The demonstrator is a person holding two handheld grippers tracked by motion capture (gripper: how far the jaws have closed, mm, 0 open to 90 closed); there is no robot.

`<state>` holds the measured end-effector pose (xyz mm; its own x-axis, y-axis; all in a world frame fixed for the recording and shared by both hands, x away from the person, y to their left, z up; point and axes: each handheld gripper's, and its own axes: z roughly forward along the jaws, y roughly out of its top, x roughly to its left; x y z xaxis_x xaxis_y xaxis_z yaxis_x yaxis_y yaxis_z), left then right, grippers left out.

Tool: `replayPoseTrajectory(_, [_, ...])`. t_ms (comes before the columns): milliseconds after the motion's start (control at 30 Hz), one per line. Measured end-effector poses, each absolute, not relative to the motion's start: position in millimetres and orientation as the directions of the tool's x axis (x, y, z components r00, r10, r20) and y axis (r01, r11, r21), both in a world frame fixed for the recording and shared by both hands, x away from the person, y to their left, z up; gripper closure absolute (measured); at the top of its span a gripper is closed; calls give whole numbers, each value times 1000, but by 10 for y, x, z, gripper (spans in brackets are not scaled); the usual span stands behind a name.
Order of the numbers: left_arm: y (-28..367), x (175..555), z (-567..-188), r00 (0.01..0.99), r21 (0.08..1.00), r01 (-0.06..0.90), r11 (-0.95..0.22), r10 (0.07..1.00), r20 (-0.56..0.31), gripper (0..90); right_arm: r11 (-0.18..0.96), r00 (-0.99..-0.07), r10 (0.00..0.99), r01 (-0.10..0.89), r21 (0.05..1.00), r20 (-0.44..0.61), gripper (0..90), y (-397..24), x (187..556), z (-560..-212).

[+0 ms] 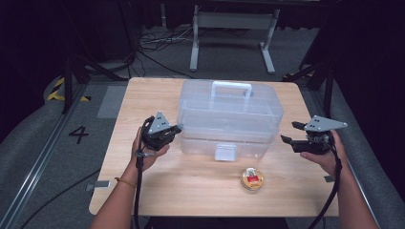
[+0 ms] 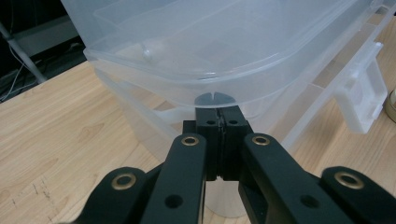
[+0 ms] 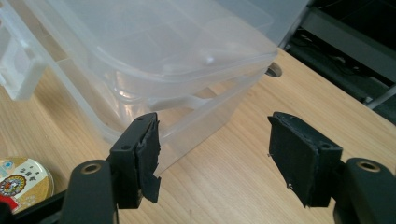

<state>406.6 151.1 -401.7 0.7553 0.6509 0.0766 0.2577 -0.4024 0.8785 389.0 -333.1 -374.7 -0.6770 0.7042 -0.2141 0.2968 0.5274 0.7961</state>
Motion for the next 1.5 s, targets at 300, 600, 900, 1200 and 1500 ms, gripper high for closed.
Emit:
replayPoseTrajectory(300, [1507,4076,-4017,754,876,262,-405,653,76,896,498,-647,732,295,816,-213,347,-3208,3971,-3893])
replayPoseTrajectory(600, [1511,4083,-4020,749,875,260,-409,657,84,862,431,-606,768,253,866,-206,363,-3232,3983,-3927])
replayPoseTrajectory(900, [1536,4056,-4020,756,868,259,-423,648,90,802,408,-583,782,210,888,-222,403,-3225,3957,-3907])
replayPoseTrajectory(1200, [1563,3979,-4029,794,855,247,-456,601,91,712,398,-553,789,127,909,-268,481,-3169,3923,-3831])
replayPoseTrajectory(1500, [1481,3925,-4023,826,849,220,-480,554,99,633,370,-519,806,70,926,-283,595,-3138,3952,-3746])
